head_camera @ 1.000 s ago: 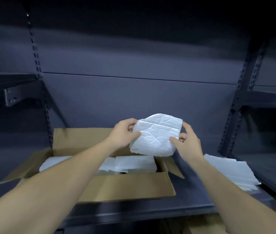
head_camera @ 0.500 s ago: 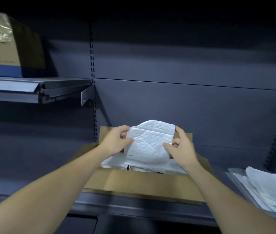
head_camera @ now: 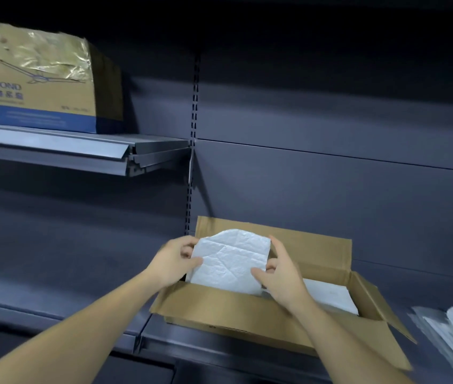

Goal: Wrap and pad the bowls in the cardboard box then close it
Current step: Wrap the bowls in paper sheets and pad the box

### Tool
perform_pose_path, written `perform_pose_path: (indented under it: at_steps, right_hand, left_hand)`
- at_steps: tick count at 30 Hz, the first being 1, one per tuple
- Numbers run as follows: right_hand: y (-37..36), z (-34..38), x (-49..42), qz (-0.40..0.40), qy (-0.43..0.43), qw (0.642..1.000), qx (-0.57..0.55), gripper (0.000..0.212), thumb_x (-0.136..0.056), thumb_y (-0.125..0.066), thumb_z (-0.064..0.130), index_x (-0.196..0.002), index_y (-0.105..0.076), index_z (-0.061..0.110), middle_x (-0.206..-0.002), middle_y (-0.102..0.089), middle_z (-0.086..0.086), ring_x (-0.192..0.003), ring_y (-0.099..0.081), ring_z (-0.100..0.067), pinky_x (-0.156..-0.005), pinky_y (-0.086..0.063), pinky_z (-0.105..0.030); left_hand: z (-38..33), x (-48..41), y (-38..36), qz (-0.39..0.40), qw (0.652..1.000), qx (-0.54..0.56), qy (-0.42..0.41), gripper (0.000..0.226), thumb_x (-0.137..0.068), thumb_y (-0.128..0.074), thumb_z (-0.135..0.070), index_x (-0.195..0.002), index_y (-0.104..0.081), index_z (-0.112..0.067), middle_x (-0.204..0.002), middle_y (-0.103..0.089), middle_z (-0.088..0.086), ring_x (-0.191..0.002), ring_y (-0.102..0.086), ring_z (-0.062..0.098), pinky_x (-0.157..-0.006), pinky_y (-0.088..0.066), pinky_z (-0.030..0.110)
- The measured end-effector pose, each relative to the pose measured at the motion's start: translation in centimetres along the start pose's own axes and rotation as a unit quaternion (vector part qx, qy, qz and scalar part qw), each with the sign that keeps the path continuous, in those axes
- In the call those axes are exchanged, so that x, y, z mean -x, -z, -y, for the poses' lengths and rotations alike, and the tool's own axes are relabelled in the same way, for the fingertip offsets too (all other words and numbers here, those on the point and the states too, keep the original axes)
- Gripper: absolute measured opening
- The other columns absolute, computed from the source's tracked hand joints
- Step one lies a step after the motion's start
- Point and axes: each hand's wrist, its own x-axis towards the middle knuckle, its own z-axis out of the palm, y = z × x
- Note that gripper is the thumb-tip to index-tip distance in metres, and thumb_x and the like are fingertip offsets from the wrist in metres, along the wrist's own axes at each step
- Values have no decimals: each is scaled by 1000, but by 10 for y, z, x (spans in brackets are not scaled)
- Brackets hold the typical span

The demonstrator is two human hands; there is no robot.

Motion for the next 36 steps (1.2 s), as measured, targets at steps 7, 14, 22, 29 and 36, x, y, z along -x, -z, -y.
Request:
perform_pose_path:
  at_steps: [7,14,22,29,36]
  right_hand:
    - [-20,3,-4,53,-3,997,55,91,-85,-70,21,-155,-13,30,-72,-71,2,-72,-66,-8,-63,-49,-14]
    - [-24,-1,-9,104,-40,988,103,92,-79,-72,22,-153,-18,32,-93,-68,1,-84,-63,-8,-65,-46,-16]
    - [-18,-10,-21,156,-70,974,148,73,-78,-73,29,-142,-38,31,-105,-65,4,-93,-64,-13,-86,-55,-33]
    - [-22,-11,-32,112,-81,984,114,73,-85,-69,31,-148,-32,23,-104,-58,3,-70,-60,-9,-57,-46,-16]
    - [-31,-19,-41,125,-60,966,220,63,-76,-74,36,-135,-52,30,-114,-46,3,-97,-53,-15,-76,-45,-24]
  left_hand:
    - [23,0,19,15,999,-28,11,27,-85,-71,-8,-102,-66,-28,-72,-72,-1,-59,-65,7,-64,-48,19]
    - [36,-8,20,61,992,-112,13,37,-82,-71,-16,-109,-59,-39,-70,-69,-10,-74,-64,3,-73,-49,20]
    - [33,-22,9,84,986,-144,2,64,-86,-69,-27,-142,-39,-37,-76,-68,-8,-78,-61,1,-72,-41,14]
    - [32,-39,7,125,967,-218,29,62,-82,-69,-21,-136,-47,-40,-87,-64,-9,-77,-57,6,-68,-46,20]
    - [10,-49,-3,185,859,-476,-42,57,-89,-60,-32,-141,-40,-42,-117,-52,-7,-118,-50,18,-77,-37,29]
